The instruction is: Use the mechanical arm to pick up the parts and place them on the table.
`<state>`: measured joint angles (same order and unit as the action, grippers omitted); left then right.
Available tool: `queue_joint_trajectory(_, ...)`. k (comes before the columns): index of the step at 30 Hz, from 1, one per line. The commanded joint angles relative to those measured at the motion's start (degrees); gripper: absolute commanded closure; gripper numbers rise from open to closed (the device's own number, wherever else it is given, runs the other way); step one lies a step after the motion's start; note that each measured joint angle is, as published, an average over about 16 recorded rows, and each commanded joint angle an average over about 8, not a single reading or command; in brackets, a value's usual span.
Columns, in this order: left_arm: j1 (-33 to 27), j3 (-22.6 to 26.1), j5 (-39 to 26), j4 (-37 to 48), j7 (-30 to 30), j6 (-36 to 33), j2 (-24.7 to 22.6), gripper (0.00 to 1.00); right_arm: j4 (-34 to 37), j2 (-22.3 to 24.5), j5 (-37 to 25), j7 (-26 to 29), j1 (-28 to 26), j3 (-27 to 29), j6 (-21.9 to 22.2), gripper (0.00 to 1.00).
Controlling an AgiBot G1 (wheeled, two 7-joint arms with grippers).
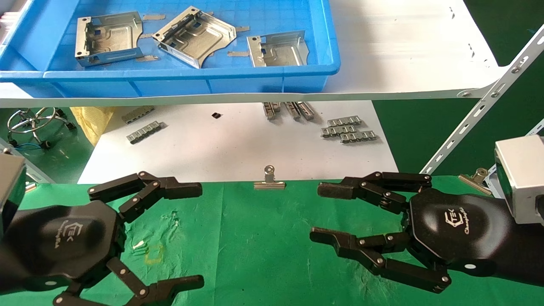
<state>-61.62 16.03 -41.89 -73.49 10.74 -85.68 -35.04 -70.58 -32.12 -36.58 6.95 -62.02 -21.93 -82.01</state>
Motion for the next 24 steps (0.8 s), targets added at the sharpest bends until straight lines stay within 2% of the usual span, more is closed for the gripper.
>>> queue_joint_trajectory(1,0.0,0.0,0.0,0.0,0.0,0.0,0.0,0.00,0.0,0.0,0.0,0.0,0.0,0.0,0.0,1.00)
queue_joint_trajectory(16,-0.8,-0.4,0.2,-0.2,0.0,0.2,0.1,0.00,0.0,0.0,0.0,0.0,0.0,0.0,0.0,1.00)
queue_joint_trajectory(19,-3.3,-0.7,-0.1,0.0,0.8,1.0,0.2,0.00,0.0,0.0,0.0,0.0,0.0,0.0,0.0,1.00)
queue_joint_trajectory(24,-11.2,-0.2,-3.7,2.1,2.9,4.0,-1.1,0.00,0.0,0.0,0.0,0.0,0.0,0.0,0.0,1.00)
